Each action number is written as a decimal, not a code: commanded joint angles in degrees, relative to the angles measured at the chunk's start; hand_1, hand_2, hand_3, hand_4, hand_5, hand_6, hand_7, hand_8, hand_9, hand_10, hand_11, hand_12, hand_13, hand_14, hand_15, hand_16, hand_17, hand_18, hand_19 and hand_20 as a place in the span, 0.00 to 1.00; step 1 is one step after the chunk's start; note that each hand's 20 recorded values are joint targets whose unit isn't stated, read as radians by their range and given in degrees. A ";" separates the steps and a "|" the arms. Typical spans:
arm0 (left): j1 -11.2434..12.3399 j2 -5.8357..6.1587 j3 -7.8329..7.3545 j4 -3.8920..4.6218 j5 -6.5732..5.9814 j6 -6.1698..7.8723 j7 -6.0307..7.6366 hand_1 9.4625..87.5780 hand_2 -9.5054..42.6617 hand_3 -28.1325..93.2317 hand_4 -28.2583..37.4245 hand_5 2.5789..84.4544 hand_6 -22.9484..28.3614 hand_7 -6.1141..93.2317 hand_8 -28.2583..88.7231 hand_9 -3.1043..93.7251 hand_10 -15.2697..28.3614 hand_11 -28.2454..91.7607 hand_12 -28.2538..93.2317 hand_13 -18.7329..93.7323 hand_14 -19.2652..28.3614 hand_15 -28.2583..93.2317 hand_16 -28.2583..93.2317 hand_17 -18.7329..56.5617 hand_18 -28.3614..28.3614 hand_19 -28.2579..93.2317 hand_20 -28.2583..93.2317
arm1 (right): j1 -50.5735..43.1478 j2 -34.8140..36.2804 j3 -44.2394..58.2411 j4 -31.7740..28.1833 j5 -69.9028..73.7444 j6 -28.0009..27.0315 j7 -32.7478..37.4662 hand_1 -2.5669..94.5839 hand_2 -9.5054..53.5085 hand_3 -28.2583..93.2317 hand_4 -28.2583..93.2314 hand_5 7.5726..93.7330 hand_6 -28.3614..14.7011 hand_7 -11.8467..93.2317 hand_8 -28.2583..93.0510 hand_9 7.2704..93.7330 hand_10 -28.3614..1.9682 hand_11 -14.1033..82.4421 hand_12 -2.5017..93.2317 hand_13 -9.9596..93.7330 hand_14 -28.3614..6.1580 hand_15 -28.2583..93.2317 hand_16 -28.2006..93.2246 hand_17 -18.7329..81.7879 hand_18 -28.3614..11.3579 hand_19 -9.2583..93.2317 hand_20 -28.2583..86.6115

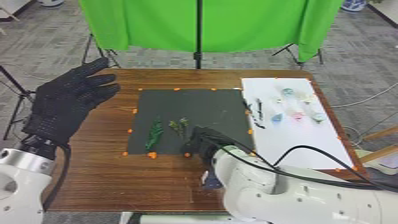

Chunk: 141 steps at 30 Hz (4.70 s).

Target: Arrange flowers

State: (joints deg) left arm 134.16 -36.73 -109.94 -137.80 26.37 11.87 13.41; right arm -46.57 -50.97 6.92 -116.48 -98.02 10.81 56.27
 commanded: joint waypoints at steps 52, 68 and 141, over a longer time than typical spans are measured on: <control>3.58 -4.85 -0.71 -1.33 0.25 0.87 -3.58 0.16 0.34 0.87 0.01 0.41 0.65 0.21 0.16 0.34 0.83 0.48 0.31 0.36 0.98 0.66 0.14 0.10 0.93 0.68 0.30 | -2.11 5.18 13.38 16.30 -10.42 -0.96 13.03 0.30 0.11 0.79 0.05 0.50 0.46 0.19 0.15 0.92 0.34 0.39 0.19 0.94 0.46 0.67 0.36 0.59 0.01 0.96 0.08; 3.20 -4.30 -0.51 -1.15 0.12 0.71 -2.83 0.16 0.34 0.87 0.01 0.41 0.65 0.21 0.16 0.34 0.83 0.48 0.31 0.36 0.98 0.66 0.14 0.10 0.93 0.68 0.30 | 6.00 -1.75 -1.18 23.91 -12.95 -5.06 14.08 0.38 0.00 0.77 0.04 0.66 0.60 0.22 0.13 0.94 0.46 0.40 0.20 0.93 0.53 0.70 0.37 0.59 0.03 0.94 0.10; 5.01 -6.21 -0.50 -2.38 0.85 2.27 -5.36 0.17 0.35 0.87 0.02 0.41 0.65 0.21 0.16 0.34 0.83 0.48 0.31 0.36 0.98 0.66 0.14 0.10 0.93 0.68 0.30 | -10.02 3.73 6.47 2.07 -23.62 0.68 10.01 0.56 0.00 0.82 0.03 1.00 0.62 0.28 0.32 1.00 0.55 0.57 0.18 0.94 0.60 0.80 0.38 0.50 0.16 1.00 0.21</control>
State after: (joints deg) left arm 138.96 -42.61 -110.78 -140.49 26.94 14.10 9.21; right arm -56.96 -45.85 13.86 -113.54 -121.89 13.23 66.71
